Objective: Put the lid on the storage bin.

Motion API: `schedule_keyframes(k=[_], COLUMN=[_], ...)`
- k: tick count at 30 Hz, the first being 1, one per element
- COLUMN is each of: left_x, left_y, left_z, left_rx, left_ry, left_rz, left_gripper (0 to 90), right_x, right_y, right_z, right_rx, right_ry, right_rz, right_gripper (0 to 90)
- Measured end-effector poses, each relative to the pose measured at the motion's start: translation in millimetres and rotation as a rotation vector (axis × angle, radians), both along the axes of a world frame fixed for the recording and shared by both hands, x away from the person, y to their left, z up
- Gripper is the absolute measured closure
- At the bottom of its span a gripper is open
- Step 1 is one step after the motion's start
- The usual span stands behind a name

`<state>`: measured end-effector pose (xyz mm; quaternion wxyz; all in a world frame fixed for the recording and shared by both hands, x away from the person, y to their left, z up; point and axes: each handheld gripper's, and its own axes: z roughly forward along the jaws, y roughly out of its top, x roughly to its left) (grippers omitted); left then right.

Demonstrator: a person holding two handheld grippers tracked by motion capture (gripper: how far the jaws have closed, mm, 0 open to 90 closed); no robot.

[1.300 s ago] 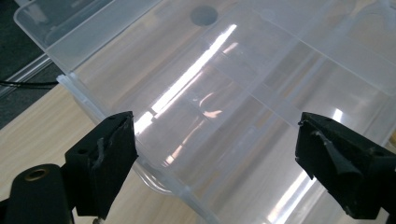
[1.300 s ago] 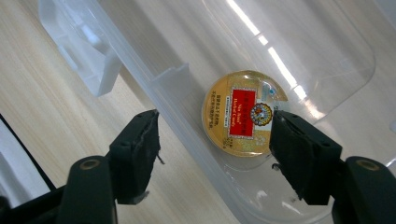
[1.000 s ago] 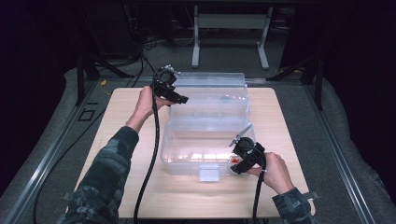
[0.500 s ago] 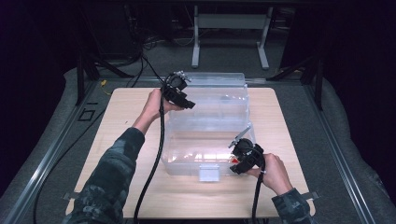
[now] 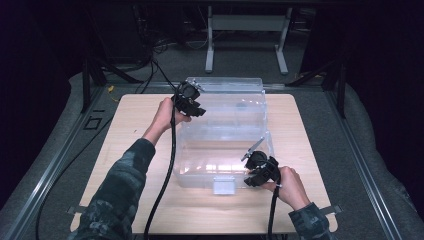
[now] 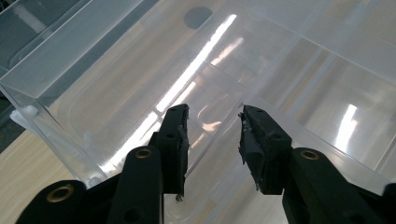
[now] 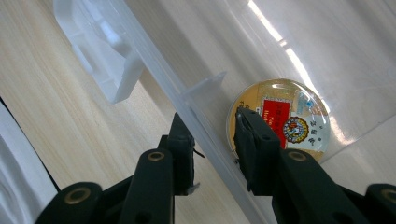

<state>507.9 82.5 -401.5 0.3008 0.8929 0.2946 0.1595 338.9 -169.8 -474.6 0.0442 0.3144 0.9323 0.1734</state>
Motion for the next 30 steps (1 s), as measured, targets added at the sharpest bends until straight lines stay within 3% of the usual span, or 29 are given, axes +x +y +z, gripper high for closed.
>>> schedule_keyframes(k=[8, 14, 27, 28, 30], left_x=[-2.1, -6.2, -12.9, -14.2, -14.5], left_y=[-0.1, -2.2, -1.6, -3.1, -5.6], left_z=[1.9, 6.3, 14.2, 14.9, 15.6], left_rx=[0.021, 0.052, 0.047, 0.062, 0.097], left_ry=[-0.003, -0.018, -0.031, -0.034, -0.046], left_rz=[-0.028, -0.06, -0.101, -0.103, -0.108], left_gripper=[68.7, 74.1, 82.0, 82.3, 82.3], right_x=[-1.5, -5.7, -9.0, -8.6, -9.5], right_y=[-1.4, -1.6, -2.2, -2.5, -2.1], right_z=[-0.3, -1.3, -2.0, -1.7, -2.3], right_rx=[0.02, 0.028, 0.037, 0.042, 0.042], right_ry=[0.0, -0.03, -0.046, -0.032, -0.046], right_rz=[-0.023, -0.052, -0.085, -0.084, -0.091], right_gripper=[67.4, 65.4, 62.4, 62.1, 61.9])
